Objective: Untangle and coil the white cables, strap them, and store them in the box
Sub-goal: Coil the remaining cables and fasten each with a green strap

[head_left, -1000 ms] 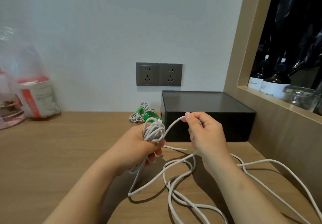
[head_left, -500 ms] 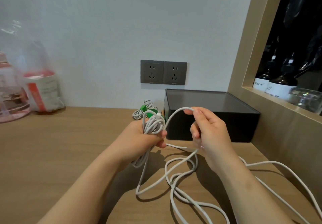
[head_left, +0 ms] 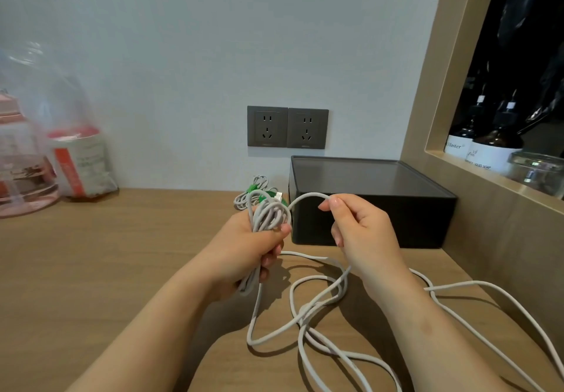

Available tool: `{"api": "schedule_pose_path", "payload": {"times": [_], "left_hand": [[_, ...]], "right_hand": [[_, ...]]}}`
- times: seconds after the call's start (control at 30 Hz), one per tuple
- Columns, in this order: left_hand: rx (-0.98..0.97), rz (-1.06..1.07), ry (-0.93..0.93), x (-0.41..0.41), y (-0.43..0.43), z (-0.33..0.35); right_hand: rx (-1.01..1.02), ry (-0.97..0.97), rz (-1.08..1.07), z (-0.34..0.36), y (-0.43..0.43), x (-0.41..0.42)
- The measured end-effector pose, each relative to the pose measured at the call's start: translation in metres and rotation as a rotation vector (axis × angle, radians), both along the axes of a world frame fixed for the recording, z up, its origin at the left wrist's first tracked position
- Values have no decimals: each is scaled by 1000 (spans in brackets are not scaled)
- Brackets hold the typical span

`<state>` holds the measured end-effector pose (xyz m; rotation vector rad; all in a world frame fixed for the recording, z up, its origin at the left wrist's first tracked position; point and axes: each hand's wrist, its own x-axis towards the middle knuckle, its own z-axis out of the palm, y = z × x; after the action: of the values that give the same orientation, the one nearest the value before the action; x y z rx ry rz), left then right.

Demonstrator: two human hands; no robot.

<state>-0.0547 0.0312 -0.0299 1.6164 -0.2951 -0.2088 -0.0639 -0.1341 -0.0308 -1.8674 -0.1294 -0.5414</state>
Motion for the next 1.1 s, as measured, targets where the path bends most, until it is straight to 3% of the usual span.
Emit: {"api": "schedule_pose_path", "payload": {"times": [0.2,0.3,0.47,0.6,0.7,0.83,0.93,1.1], "left_hand": [[85,62,-133,1,-5,-1],[59,172,-134,3,-6,-2],[-279,413,6,13,1,-1],[-513,491,108,17,6,2],[-514,474,110,15,3,1],[-449,459,97,15,2,0],[-477,446,122,13,2,2],[-448,396,131,11,1,3]], "right_hand": [[135,-12,-53,3,2,-2],[288,58,97,8,3,-7],[884,275,597,16,-3,-12],[1015,286,631,17,-9,-9],[807,196,405,14,-10,-5],[165,-76,-10,5,-5,-3],[-22,-166,15,2,0,-5],[-158,-111,224,0,10,-10]]}}
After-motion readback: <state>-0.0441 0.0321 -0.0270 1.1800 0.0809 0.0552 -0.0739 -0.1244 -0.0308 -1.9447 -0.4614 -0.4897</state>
